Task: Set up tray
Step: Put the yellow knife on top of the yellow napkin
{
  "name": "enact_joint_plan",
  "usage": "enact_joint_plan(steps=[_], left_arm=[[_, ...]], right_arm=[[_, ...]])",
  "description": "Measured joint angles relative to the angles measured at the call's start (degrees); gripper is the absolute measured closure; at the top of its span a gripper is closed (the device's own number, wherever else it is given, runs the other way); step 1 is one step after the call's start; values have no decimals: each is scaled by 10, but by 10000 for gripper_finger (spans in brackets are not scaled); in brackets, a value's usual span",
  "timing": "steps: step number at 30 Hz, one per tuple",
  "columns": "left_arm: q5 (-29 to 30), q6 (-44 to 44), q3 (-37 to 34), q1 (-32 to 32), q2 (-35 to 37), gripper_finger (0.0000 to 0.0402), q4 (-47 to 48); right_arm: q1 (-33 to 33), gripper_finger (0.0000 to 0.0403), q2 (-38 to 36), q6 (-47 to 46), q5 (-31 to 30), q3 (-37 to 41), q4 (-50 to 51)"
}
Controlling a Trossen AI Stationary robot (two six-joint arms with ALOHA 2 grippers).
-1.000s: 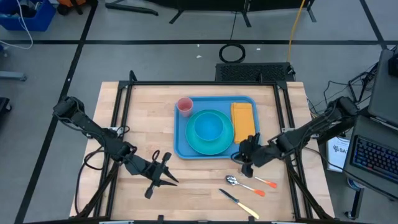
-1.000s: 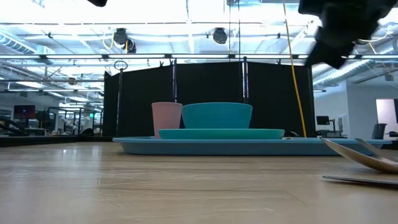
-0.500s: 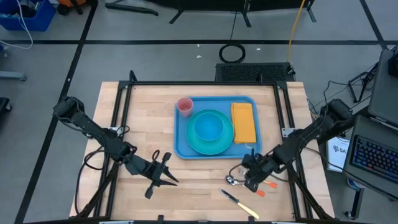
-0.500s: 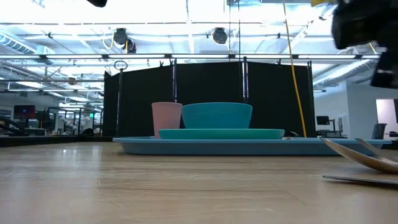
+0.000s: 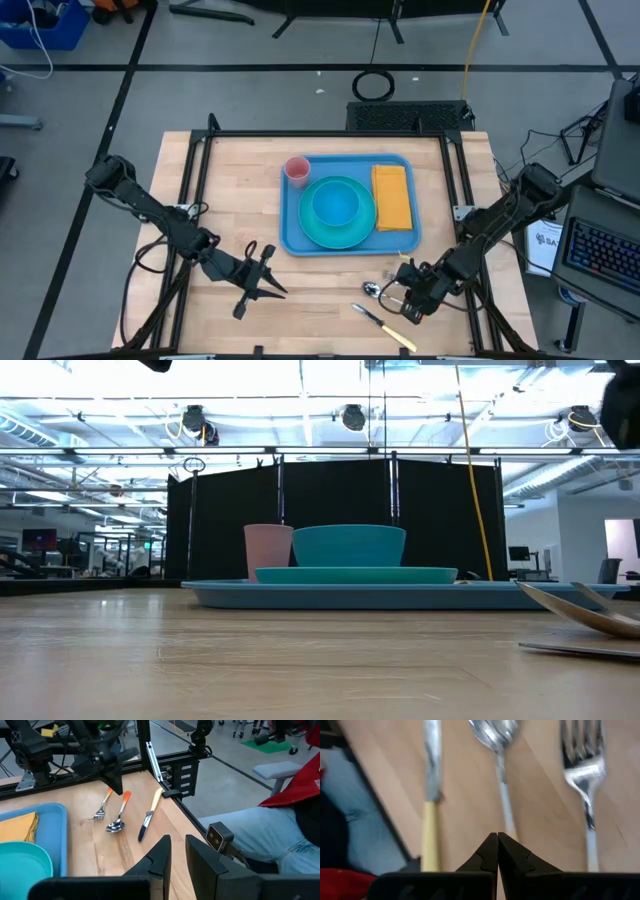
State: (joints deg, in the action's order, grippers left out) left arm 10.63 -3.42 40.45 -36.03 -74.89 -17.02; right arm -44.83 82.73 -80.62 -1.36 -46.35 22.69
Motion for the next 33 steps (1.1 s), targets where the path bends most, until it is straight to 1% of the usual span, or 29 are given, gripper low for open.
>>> enact_joint_plan(steps=[7,10,14,16,20,23,26,30,33], left_arm=[[0,1,0,0,0,339,0],[0,1,0,0,0,339,0],[0,1,0,0,0,339,0],[0,1,0,0,0,339,0],[0,0,0,0,0,339,1],[0,1,0,0,0,339,2],[0,1,0,0,0,339,2],[0,1,0,0,0,339,2],[0,1,0,0,0,339,1]], right_arm=[[2,403,9,-11,5,1,28],[2,403,9,-10,10,1,-32],[2,403,14,44,-4,1,-150],[2,403,15,56,-19,0,-177],[2,403,39,50,-14,0,-184],[3,403,70,47,15,0,-212],[3,403,91,48,31,0,-229],[4,403,101,48,40,0,-243],[4,403,99,52,35,0,-239]])
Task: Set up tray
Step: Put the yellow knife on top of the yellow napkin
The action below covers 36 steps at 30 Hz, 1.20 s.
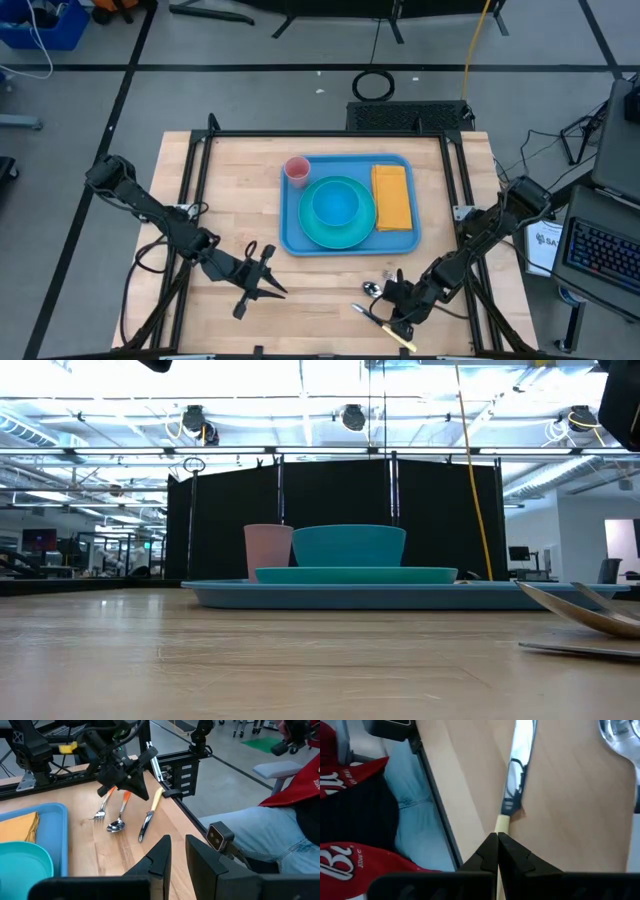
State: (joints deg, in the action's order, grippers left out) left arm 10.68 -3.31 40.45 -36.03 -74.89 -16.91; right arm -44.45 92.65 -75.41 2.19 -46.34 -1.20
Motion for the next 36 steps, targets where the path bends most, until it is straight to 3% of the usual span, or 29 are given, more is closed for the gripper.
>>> enact_joint_plan(steps=[20,24,31,36], left_arm=[[0,0,0,0,0,339,4],[0,0,0,0,0,339,4],[0,0,0,0,0,339,4],[0,0,0,0,0,339,4]], right_arm=[[2,403,-3,-3,7,0,66],[2,403,-14,38,6,0,75],[1,403,-81,-19,-60,0,257],[1,403,-90,-52,-64,1,330]])
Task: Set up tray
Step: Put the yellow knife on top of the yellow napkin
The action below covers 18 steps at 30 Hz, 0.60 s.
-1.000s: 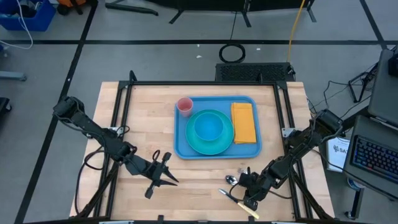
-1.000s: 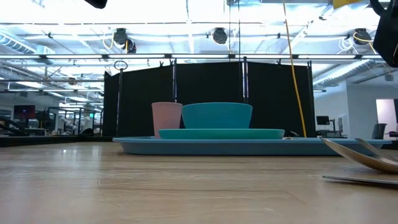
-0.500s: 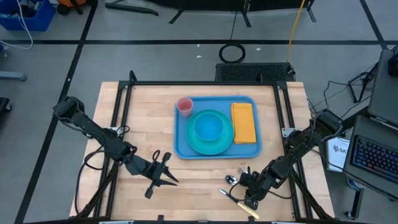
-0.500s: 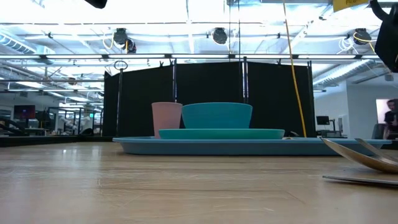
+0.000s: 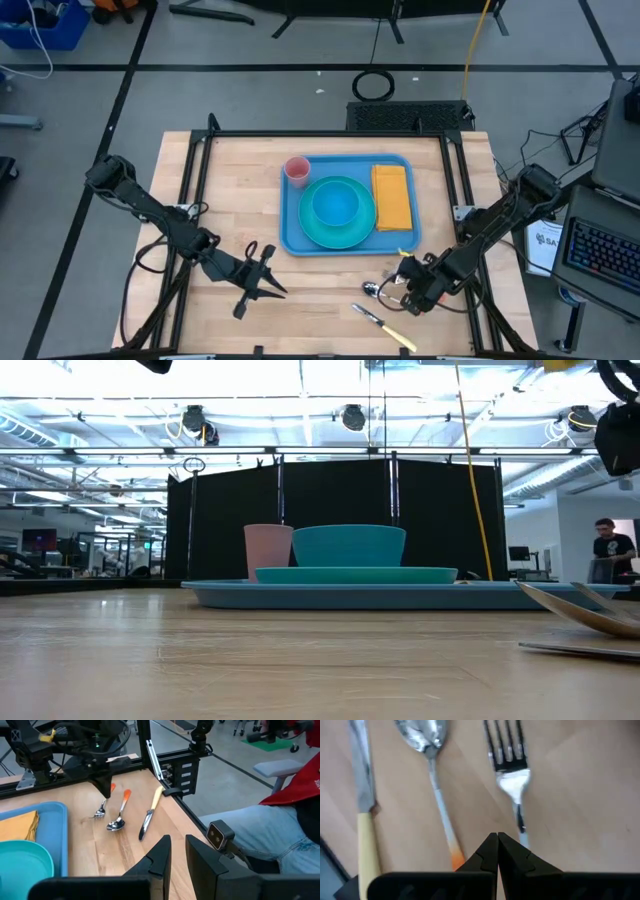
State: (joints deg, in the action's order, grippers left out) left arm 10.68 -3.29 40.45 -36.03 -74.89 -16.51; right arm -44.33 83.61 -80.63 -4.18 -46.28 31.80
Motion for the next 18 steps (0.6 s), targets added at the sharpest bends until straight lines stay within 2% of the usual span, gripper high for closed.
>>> enact_joint_plan(steps=[5,9,12,18], left_arm=[[0,0,0,0,0,339,0],[0,0,0,0,0,339,0],[0,1,0,0,0,339,0],[0,1,0,0,0,339,0]], right_arm=[[5,403,0,4,12,0,-28],[5,403,4,33,12,0,-169],[5,403,17,97,-2,-1,-286],[9,403,61,97,-1,0,-309]])
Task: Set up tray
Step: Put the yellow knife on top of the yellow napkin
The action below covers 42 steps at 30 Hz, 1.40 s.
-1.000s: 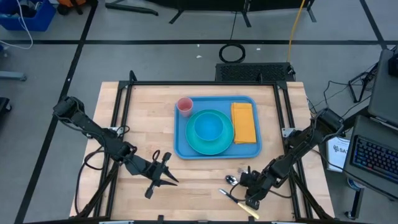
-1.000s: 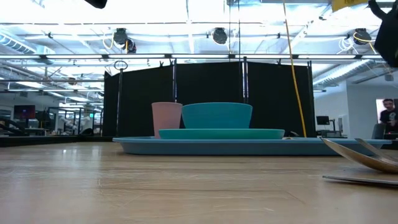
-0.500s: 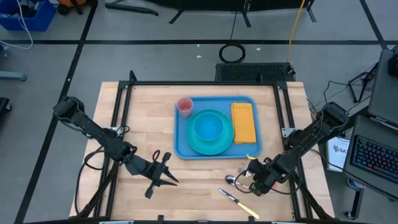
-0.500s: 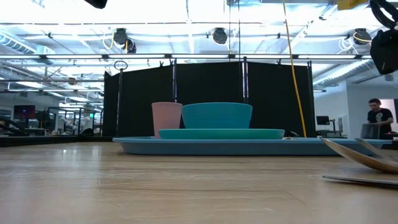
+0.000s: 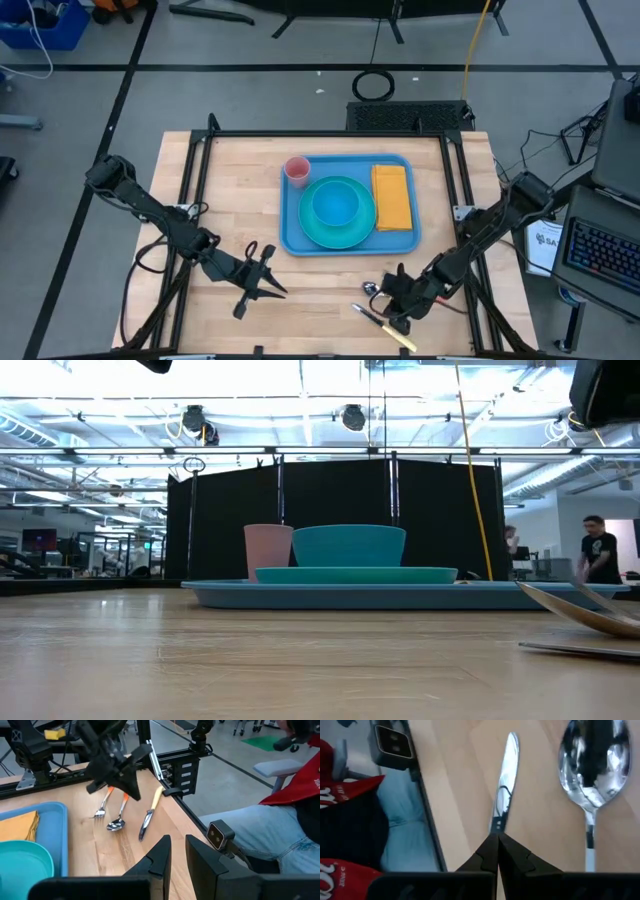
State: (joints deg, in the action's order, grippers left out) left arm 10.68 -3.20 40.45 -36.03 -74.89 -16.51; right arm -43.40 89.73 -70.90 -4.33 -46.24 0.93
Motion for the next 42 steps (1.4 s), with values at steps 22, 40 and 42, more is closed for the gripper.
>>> enact_joint_plan(steps=[22,40,42], left_arm=[[4,-4,0,7,0,339,5],[4,-5,0,7,0,339,6],[4,-5,0,7,0,339,7]], right_arm=[[22,390,116,39,27,-178,281],[21,277,117,40,32,-178,191],[21,276,120,43,44,-178,167]])
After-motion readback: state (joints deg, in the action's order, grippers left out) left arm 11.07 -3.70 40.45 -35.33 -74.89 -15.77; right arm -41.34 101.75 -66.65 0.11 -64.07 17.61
